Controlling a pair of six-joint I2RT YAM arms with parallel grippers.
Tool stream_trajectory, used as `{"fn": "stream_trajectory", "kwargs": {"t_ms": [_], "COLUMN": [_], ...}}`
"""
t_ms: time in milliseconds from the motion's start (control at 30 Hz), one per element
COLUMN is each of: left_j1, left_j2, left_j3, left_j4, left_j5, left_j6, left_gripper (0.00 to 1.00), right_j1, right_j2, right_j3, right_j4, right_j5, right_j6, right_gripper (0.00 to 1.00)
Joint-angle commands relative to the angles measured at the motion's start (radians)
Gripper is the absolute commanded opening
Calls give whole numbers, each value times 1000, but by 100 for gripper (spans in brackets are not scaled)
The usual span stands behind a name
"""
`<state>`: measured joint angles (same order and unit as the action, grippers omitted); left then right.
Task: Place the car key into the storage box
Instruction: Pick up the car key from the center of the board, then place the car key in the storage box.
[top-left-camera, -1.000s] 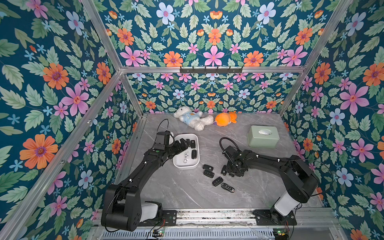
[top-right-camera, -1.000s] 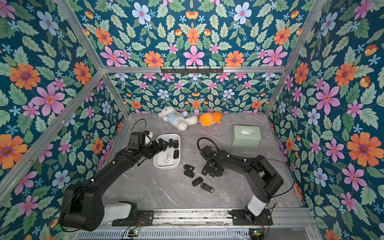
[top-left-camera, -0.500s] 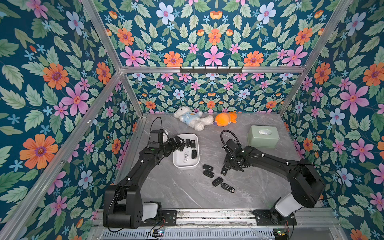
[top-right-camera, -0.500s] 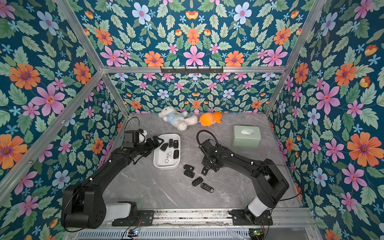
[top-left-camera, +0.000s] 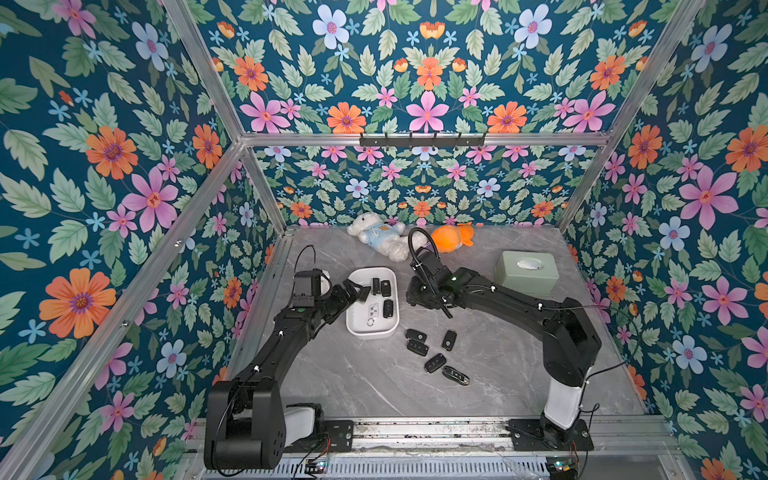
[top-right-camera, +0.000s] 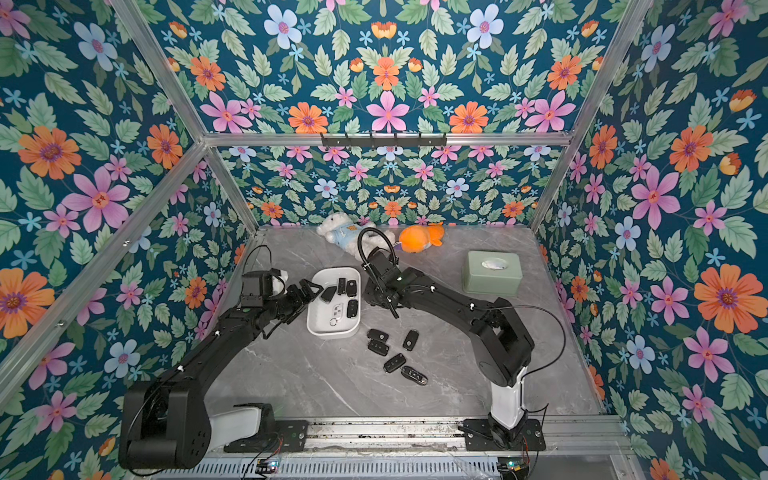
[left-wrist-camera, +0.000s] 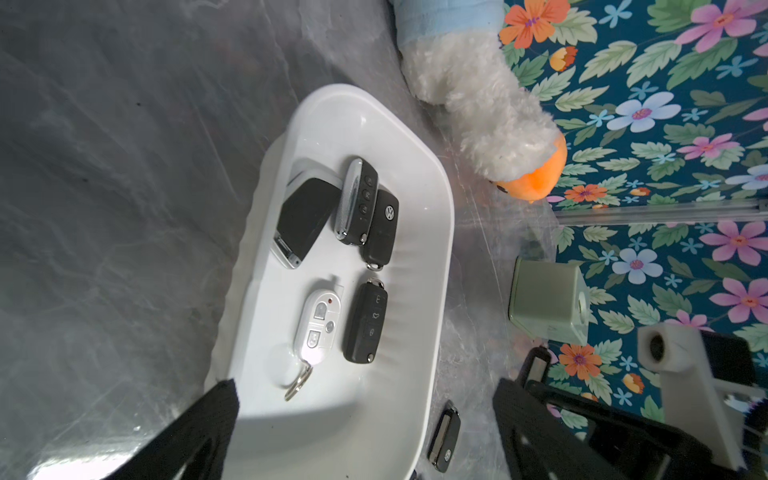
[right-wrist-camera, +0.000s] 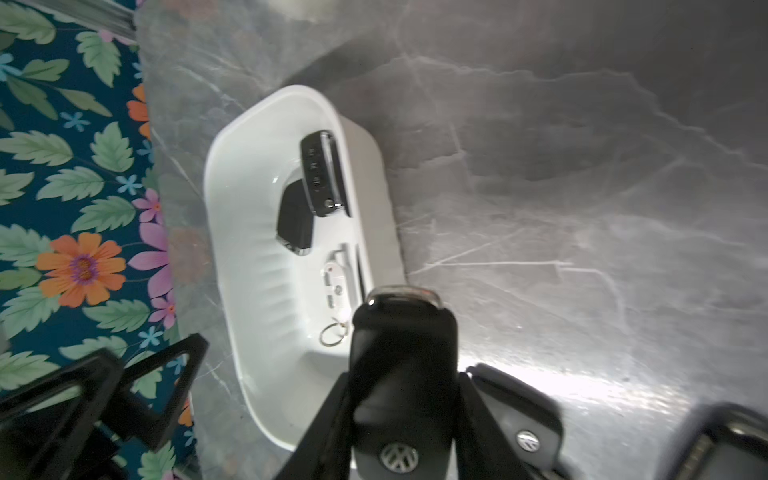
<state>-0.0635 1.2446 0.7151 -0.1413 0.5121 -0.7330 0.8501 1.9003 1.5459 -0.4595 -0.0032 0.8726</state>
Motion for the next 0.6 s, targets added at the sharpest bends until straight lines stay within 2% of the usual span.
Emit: {"fn": "stream_trajectory", "kwargs": {"t_ms": [0, 267, 400, 567], "left_j1": [13, 67, 97, 120], "left_j2": [5, 3, -2, -24], "left_j3": [-3, -8, 16, 41], "left_j4": [20, -22, -64, -127], "left_j5": [-12, -38, -54, -85], "left_j6": [-5, 14, 32, 48], "left_gripper": [99, 99, 99, 99], "right_j1": [18, 68, 79, 101], "right_j2": [54, 229, 345, 486], "right_j3": [74, 246, 393, 587], "right_j4": [52, 89, 19, -109], "right_j5": [-48, -163, -241, -241], "right_j6": [-55, -112, -159, -185], "right_gripper": [35, 35, 35, 36]}}
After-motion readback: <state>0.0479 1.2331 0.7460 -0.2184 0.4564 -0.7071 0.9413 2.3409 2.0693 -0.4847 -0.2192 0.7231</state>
